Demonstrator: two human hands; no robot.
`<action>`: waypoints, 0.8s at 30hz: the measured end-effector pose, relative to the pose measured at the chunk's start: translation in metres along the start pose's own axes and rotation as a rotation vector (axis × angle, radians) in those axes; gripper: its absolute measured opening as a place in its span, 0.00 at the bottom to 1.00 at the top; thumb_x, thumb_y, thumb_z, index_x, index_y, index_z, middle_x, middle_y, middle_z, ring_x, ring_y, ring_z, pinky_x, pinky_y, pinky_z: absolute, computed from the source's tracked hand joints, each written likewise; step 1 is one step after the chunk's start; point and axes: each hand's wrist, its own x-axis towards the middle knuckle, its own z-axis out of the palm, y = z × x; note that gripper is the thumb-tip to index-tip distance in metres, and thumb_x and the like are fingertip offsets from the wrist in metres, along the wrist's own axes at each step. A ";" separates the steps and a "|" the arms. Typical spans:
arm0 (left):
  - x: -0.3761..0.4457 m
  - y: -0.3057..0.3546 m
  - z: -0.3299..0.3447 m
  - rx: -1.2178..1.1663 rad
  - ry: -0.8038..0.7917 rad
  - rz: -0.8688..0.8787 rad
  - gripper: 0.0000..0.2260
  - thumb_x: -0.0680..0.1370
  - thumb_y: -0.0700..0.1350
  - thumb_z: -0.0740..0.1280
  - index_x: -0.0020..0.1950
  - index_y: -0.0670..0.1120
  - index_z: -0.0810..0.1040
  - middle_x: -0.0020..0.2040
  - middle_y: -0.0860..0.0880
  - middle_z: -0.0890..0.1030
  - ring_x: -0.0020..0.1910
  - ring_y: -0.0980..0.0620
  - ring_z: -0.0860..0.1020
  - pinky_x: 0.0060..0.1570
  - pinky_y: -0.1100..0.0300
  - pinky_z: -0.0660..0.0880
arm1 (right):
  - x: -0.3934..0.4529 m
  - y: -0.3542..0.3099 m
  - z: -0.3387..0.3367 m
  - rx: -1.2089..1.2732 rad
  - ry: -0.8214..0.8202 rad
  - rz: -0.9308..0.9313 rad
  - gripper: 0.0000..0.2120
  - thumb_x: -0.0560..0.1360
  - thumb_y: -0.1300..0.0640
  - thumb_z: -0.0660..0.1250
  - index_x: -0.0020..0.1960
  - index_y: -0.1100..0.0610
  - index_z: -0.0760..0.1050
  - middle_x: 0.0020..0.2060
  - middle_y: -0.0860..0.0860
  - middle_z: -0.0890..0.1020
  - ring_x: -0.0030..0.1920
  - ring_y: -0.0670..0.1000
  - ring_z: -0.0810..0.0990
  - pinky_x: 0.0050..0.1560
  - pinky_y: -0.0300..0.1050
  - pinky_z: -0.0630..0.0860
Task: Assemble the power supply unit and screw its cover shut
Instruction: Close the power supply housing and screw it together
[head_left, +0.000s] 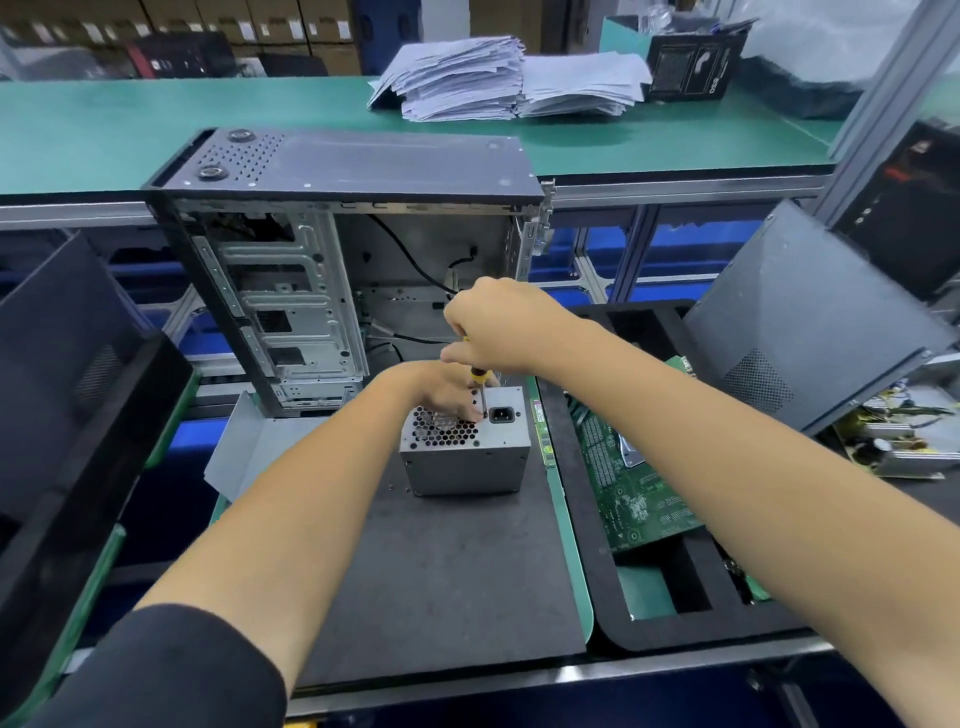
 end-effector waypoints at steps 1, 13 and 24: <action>0.000 0.003 -0.002 0.028 -0.011 -0.001 0.21 0.79 0.42 0.65 0.72 0.46 0.66 0.62 0.48 0.74 0.62 0.47 0.71 0.59 0.59 0.65 | 0.000 -0.002 0.001 -0.037 -0.001 0.012 0.17 0.76 0.44 0.63 0.37 0.54 0.63 0.31 0.48 0.64 0.38 0.56 0.71 0.35 0.45 0.65; 0.017 -0.001 -0.011 -0.157 -0.074 0.016 0.12 0.75 0.36 0.69 0.57 0.42 0.74 0.56 0.44 0.77 0.60 0.44 0.72 0.64 0.51 0.66 | -0.006 0.005 -0.012 -0.038 -0.141 -0.015 0.12 0.78 0.55 0.64 0.38 0.57 0.66 0.37 0.54 0.70 0.38 0.56 0.73 0.33 0.44 0.66; 0.013 0.002 -0.012 -0.194 -0.072 -0.041 0.22 0.76 0.36 0.68 0.70 0.41 0.69 0.68 0.42 0.72 0.70 0.41 0.65 0.69 0.52 0.63 | -0.008 -0.007 -0.019 -0.101 -0.191 -0.062 0.09 0.78 0.59 0.63 0.42 0.59 0.65 0.39 0.53 0.70 0.34 0.50 0.71 0.29 0.42 0.65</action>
